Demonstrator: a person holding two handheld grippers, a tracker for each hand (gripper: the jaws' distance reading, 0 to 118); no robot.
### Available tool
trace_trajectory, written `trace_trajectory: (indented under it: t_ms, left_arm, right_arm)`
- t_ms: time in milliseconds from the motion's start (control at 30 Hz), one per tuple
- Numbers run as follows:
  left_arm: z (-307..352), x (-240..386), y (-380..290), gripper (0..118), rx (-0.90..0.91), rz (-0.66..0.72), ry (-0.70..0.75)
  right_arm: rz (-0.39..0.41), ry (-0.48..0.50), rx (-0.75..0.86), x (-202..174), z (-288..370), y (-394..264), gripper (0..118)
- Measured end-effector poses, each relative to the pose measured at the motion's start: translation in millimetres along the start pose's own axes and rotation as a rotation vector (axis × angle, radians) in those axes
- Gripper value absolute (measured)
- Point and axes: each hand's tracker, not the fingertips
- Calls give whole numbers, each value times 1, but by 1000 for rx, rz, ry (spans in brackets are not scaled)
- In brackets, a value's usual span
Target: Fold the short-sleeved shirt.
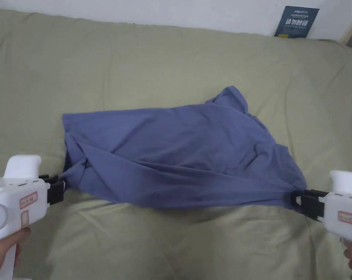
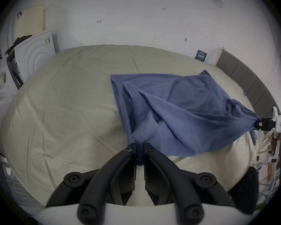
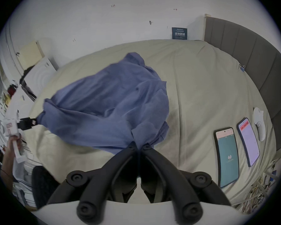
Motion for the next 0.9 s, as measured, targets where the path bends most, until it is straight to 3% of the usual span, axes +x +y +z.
trace_trajectory:
  t_ms: [400,500,733,767,800,833,867,900]
  left_arm:
    - [100,-10,-41,9,45,19,-24]
    - [109,-21,-65,9,3,44,-3]
    - [78,-46,-127,9,-82,83,79]
    - [76,-47,-134,12,-68,89,73]
    - [78,-48,-138,33,-42,113,72]
    - [84,-46,-139,70,-21,138,84]
    - [91,-44,-140,109,-4,149,74]
    - [99,-41,-141,118,27,146,54]
  right_arm:
    - [30,68,-8,-10,88,-38,3]
    - [-19,91,-53,0,86,-61,3]
    - [-65,38,-186,13,21,-122,5]
    - [-91,23,-156,14,16,-128,20]
    - [-99,-7,-126,14,15,-131,54]
    - [-82,-41,-104,22,9,-134,93]
    - [-54,-64,-75,20,11,-137,118]
    - [-19,-86,-42,17,16,-139,118]
